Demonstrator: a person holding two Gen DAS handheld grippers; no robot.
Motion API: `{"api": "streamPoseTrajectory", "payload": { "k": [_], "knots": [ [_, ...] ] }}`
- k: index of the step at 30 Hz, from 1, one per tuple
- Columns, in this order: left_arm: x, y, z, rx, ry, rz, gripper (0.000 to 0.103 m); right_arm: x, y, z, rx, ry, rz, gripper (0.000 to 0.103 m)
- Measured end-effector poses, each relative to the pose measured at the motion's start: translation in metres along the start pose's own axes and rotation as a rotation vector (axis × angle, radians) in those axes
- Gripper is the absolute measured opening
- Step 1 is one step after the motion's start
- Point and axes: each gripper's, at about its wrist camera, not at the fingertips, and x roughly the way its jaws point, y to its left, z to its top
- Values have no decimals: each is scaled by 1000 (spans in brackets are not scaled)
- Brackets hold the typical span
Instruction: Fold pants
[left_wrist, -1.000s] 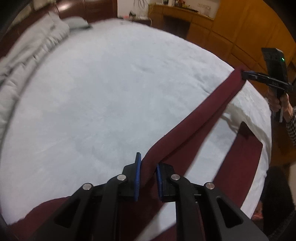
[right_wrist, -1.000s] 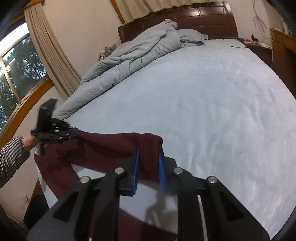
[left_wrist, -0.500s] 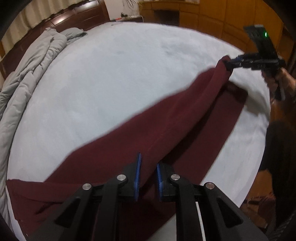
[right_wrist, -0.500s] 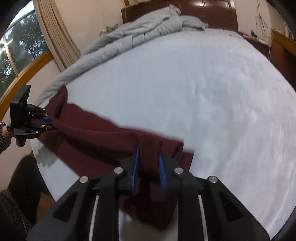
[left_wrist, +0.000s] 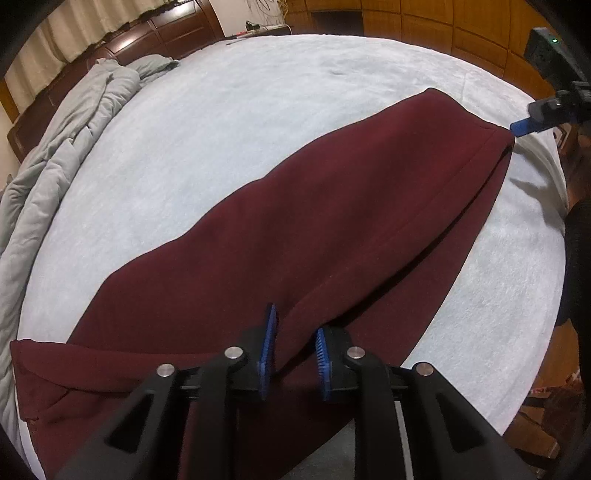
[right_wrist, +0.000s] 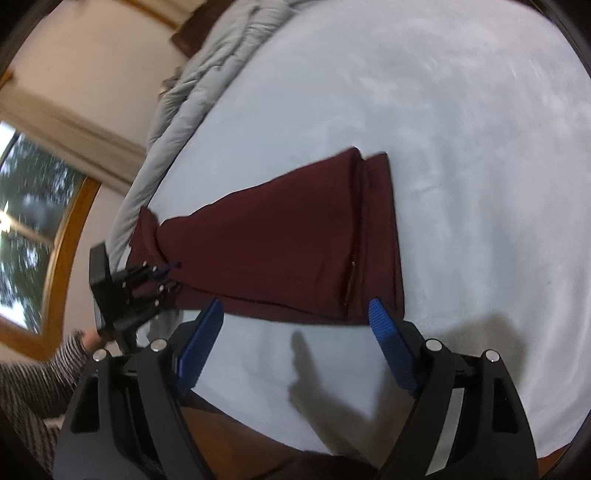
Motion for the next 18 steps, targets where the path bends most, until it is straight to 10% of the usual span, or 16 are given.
{"api": "streamPoseTrajectory", "payload": {
  "k": [4, 6, 8, 14, 18],
  "knots": [
    [1, 0, 3, -2, 8, 0, 21, 16, -3, 6, 12, 22, -53, 76],
    [2, 1, 4, -14, 13, -8, 21, 23, 2, 6, -13, 38, -37, 39],
    [1, 2, 5, -28, 20, -23, 21, 29, 7, 8, -32, 54, -77, 28],
    [-23, 3, 13, -67, -17, -80, 21, -13, 20, 17, -55, -77, -30, 22],
    [-41, -11, 19, -90, -38, -133, 22, -21, 17, 9, -85, -53, -161, 22]
  ]
}}
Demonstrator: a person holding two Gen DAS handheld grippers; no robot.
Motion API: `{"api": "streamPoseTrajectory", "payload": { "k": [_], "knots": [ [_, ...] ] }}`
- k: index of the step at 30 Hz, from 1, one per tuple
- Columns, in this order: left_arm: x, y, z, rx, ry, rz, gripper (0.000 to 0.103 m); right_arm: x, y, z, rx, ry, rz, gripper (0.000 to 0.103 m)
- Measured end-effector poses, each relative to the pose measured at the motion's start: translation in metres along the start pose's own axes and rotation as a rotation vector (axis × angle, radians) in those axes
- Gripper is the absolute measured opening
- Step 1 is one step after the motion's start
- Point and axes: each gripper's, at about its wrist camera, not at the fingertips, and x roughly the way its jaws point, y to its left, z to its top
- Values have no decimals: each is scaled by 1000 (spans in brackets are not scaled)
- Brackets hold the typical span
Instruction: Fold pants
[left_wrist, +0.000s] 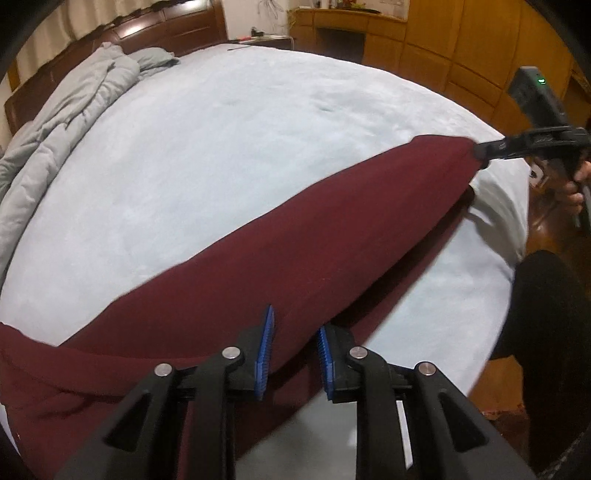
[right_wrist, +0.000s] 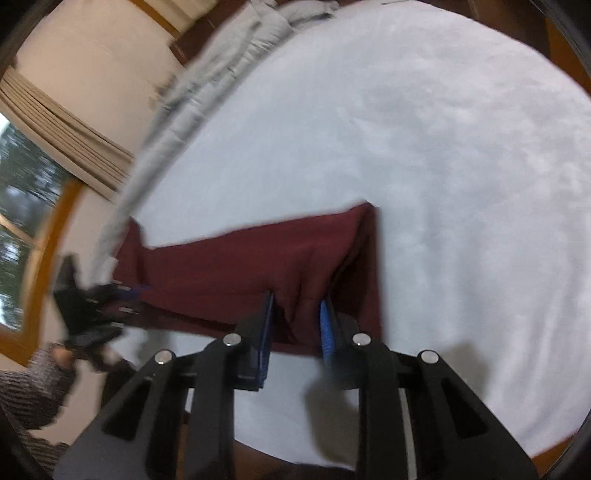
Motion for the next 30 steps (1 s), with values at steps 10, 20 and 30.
{"api": "streamPoseTrajectory", "payload": {
  "k": [10, 20, 30],
  "knots": [
    [29, -6, -15, -107, 38, -45, 59, 21, 6, -10, -53, 78, -200, 54],
    [-75, 77, -82, -417, -80, 61, 86, 62, 166, 6, -332, 65, 168, 58],
    [-93, 205, -198, -834, 11, 277, 86, 202, 294, -9, -586, 290, 260, 66]
  ]
}}
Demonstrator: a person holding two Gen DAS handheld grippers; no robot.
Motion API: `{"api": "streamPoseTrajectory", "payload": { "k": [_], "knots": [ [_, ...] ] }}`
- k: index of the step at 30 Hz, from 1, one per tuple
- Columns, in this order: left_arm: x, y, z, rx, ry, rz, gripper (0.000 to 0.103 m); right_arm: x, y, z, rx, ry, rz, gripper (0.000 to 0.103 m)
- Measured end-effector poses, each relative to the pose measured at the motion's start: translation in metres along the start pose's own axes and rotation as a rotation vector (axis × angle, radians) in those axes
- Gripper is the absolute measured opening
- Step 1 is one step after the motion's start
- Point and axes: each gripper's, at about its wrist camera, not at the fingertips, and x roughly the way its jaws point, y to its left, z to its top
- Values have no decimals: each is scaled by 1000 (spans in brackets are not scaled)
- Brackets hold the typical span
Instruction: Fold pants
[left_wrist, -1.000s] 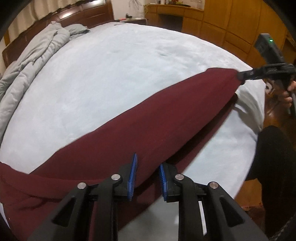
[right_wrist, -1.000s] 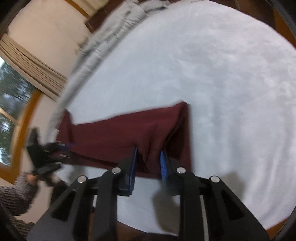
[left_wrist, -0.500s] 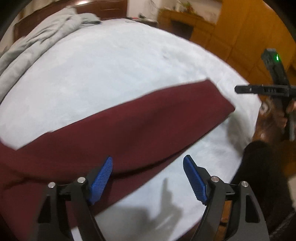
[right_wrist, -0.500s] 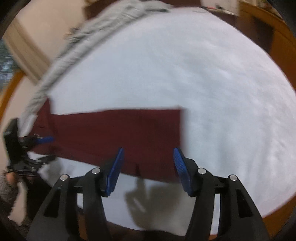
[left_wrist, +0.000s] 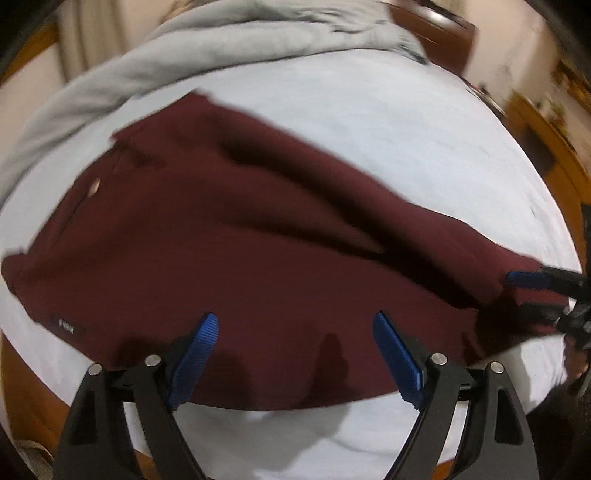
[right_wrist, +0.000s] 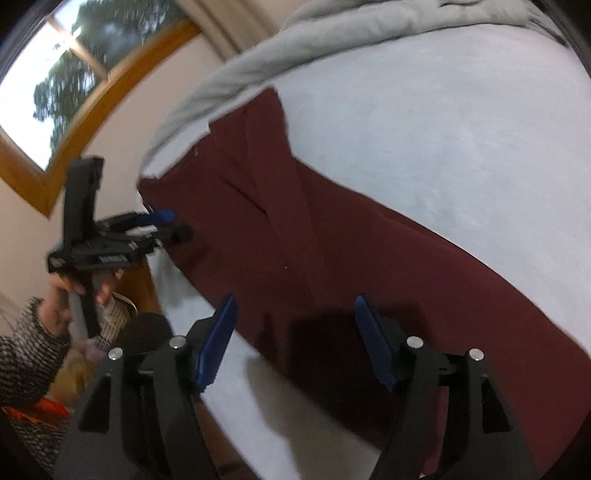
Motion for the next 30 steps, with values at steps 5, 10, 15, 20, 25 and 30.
{"api": "streamPoseTrajectory", "payload": {
  "k": [5, 10, 15, 20, 25, 30],
  "knots": [
    [23, 19, -6, -57, 39, -29, 86, 27, 2, 10, -47, 86, -26, 14],
    [23, 18, -5, -34, 28, -38, 87, 6, 20, 19, -91, 43, 21, 7],
    [13, 22, 4, -105, 20, -77, 87, 30, 29, 10, -92, 101, 7, 7],
    [-8, 10, 46, -135, -26, -104, 87, 52, 13, -3, -9, 103, 21, 8],
    [15, -5, 122, -123, 58, 27, 87, 49, 12, -7, 4, 78, 22, 9],
    [63, -4, 186, -154, 229, 140, 87, 49, 5, -8, 38, 56, 58, 9]
  ]
}}
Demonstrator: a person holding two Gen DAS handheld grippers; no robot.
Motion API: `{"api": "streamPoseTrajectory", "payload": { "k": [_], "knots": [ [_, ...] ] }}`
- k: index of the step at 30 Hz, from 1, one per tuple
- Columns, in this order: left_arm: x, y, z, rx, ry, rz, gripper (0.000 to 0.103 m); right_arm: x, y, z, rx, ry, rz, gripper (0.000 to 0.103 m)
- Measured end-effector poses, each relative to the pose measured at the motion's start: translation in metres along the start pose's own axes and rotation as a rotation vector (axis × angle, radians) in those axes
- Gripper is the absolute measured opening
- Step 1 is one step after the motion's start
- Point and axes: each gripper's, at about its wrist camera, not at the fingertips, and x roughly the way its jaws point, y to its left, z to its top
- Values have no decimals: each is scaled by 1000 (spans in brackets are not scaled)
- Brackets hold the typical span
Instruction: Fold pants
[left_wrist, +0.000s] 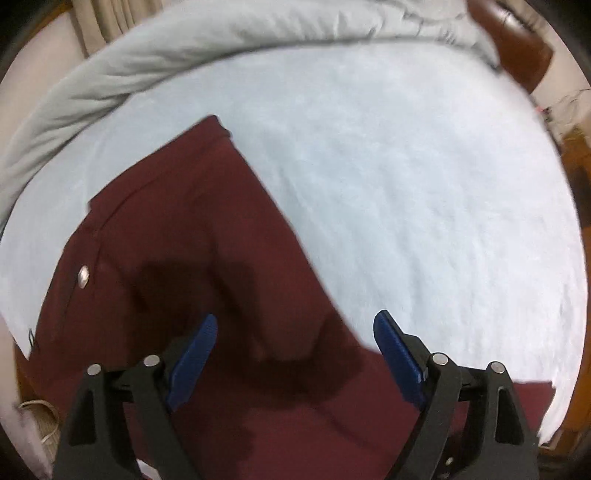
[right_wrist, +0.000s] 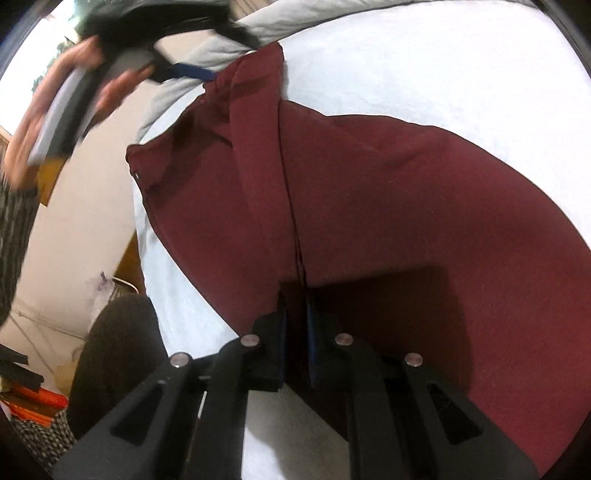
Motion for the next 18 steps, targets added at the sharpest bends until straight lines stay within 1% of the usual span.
{"api": "streamPoseTrajectory", "payload": {
  "k": [2, 3, 6, 9, 10, 13, 15, 16, 18],
  "knots": [
    [16, -8, 19, 4, 54, 61, 87, -7, -8, -5, 14, -9, 15, 9],
    [26, -13, 31, 12, 86, 125, 87, -8, -10, -6, 17, -14, 21, 9],
    [48, -20, 51, 39, 160, 225, 87, -9, -14, -8, 19, -27, 35, 9],
    [64, -23, 67, 23, 221, 253, 87, -9, -16, -7, 36, -39, 63, 8],
    [71, -21, 73, 10, 243, 284, 87, -10, -18, -7, 42, -43, 72, 8],
    [90, -15, 83, -5, 306, 322, 87, -11, -20, -7, 46, -49, 83, 8],
    [99, -9, 88, -26, 340, 329, 87, -11, -19, -7, 46, -51, 84, 8],
    [102, -6, 89, -34, 348, 325, 85, -11, -19, -7, 47, -53, 85, 8],
    [105, -1, 89, -41, 352, 337, 66, -12, -19, -7, 51, -57, 88, 8]
  ]
}}
